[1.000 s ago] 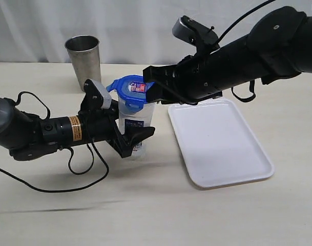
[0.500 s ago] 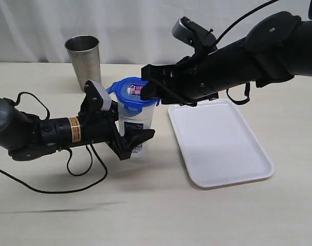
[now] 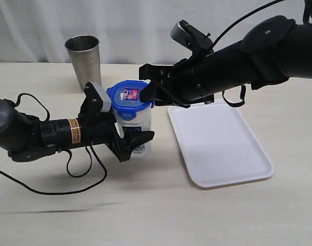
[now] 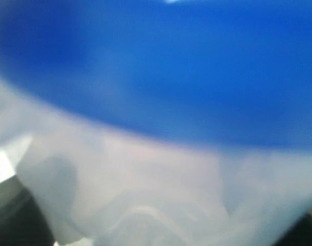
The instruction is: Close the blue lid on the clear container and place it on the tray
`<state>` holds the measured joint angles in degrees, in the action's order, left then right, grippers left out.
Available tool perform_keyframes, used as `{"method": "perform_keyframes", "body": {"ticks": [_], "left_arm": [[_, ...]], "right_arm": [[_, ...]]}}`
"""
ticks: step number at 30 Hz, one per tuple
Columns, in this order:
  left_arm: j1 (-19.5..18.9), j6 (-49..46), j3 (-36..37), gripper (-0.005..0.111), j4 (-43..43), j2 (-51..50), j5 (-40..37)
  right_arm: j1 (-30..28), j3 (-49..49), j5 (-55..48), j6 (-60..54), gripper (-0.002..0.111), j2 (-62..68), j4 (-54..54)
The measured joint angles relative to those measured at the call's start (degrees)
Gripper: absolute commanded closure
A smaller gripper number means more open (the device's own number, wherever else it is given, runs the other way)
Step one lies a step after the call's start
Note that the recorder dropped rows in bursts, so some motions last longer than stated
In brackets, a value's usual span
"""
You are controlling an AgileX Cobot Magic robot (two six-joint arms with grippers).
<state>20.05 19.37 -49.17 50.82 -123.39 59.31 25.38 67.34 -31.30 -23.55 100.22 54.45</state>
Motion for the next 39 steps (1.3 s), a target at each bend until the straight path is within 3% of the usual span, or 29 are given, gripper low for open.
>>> {"method": "perform_keyframes", "body": {"ticks": [10,21,28,34,39], "left_arm": [[0.00,-0.81,0.00,0.107,0.55,0.00,0.00],[0.10,-2.18,0.00,0.107,4.57,0.00,0.84],[0.10,-5.00,0.00,0.107,5.94,0.00,0.85],[0.10,-8.96,0.00,0.107,7.55,0.00,1.22],[0.10,-13.98,0.00,0.107,10.43,0.00,2.91]], "right_arm": [[0.00,0.36,-0.50,0.24,0.079,-0.19,-5.72],[-3.04,0.57,-0.47,6.39,0.079,-0.06,-21.75],[-3.28,0.57,-1.58,4.56,0.079,-0.03,-23.29],[-3.18,0.17,-3.59,-4.11,0.079,-2.28,-23.72],[-1.92,-0.01,-5.57,-21.51,0.079,-7.98,-23.82]]}}
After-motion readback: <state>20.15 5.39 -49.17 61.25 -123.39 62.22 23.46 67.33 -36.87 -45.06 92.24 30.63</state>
